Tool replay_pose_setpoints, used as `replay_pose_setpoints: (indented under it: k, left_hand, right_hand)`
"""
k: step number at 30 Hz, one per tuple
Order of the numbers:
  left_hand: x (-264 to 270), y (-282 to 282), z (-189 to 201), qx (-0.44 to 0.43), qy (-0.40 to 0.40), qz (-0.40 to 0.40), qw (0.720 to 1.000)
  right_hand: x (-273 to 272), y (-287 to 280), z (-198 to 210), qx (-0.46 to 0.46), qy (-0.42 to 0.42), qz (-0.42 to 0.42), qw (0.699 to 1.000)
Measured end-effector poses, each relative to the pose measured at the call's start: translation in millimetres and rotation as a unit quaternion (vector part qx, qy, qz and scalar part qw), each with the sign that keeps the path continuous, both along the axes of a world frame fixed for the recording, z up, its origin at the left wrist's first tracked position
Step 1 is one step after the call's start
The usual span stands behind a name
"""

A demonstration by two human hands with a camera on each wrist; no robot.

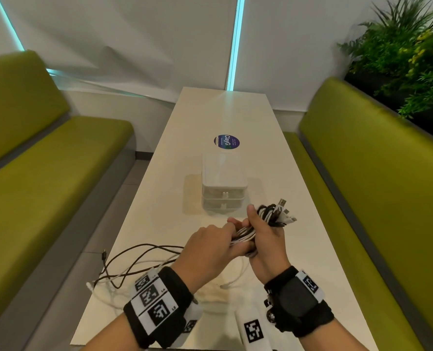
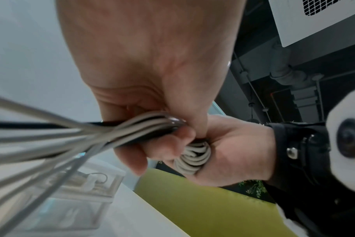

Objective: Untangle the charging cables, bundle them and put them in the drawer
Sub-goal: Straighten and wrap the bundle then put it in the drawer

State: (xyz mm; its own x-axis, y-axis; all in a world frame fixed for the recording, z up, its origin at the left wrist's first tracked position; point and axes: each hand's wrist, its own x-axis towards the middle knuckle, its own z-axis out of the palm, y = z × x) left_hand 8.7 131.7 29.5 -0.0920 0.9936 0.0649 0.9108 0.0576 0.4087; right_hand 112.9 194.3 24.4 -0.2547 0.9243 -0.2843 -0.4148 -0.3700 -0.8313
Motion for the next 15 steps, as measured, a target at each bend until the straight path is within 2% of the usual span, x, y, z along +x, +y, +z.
replay_pose_setpoints:
  k: [3, 5, 7, 10, 12, 15]
  left_hand:
    - [-3.5, -2.8, -1.0, -0.021, 0.009, -0.005, 1.000]
    - [-4.5, -6.9, -4.5, -0.042, -0.014, -0.028, 0.999]
    - [-7.8, -10.2, -12.4, -0.077, -0.092, -0.058, 0.991]
    - [-15.2, -14.0, -27.3, -0.115, -0.229, -0.065, 0.964]
    - [-19.6, -15.7, -31.6, -0.121, -0.227, -0.061, 0.964]
    - [-37.0, -16.6, -32.7, -0.120, -0.156, -0.054, 0.979]
  right_hand:
    - [-0.4, -0.7, 3.3, -0.012, 0.004, 0.009, 1.000]
    - [-0.5, -0.7, 6.9, -0.010, 0.013, 0.016, 1.000]
    - [0.5, 0.1, 9.7, -0.023, 0.044, 0.020, 0.999]
    - [1.8, 1.5, 12.0, -0.032, 0.083, 0.036, 0.995]
    - [3.2, 3.7, 11.6, -0.025, 0.085, 0.047, 0.995]
    - [8.5, 10.9, 15.1, -0.007, 0.101, 0.056, 0.993]
